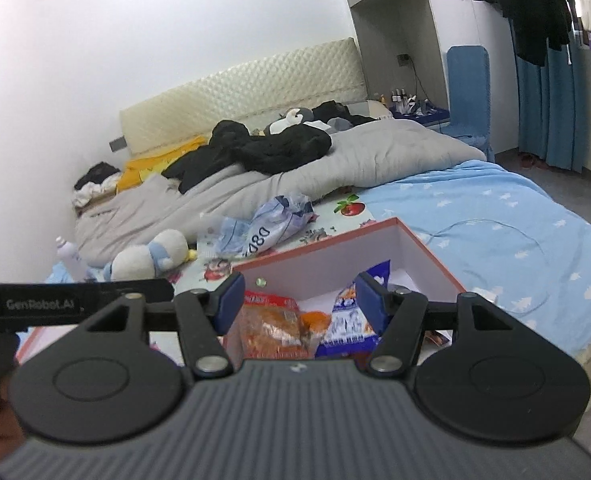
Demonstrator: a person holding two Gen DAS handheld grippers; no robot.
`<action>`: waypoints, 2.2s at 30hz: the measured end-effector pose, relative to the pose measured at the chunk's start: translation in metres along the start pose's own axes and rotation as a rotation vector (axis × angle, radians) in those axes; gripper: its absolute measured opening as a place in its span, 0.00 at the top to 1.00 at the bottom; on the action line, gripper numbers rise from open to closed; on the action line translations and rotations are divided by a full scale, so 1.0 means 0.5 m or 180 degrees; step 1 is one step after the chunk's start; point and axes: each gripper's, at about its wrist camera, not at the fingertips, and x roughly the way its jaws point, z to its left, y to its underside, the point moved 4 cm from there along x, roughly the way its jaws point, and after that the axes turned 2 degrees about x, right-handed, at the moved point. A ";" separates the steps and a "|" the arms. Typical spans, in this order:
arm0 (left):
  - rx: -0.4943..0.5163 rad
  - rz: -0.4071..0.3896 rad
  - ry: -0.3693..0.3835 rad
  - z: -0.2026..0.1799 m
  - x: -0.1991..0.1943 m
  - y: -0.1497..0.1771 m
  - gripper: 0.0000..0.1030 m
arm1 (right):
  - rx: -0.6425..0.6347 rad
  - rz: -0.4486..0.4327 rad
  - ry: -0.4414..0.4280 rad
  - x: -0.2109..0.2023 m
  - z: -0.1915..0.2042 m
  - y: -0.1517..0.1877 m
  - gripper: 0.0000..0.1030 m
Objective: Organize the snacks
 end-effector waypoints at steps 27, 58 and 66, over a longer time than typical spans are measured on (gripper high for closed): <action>-0.0101 0.0038 -0.0256 0.016 -0.106 0.192 0.44 | 0.0065 0.0145 0.0266 -0.086 0.011 0.157 0.38; -0.0084 -0.0011 -0.0319 0.026 -0.099 0.184 0.44 | 0.0003 0.0225 0.0268 -0.079 0.017 0.179 0.38; -0.0094 -0.0030 -0.0334 0.032 -0.102 0.180 0.43 | -0.0040 0.0188 0.0272 -0.082 0.019 0.173 0.38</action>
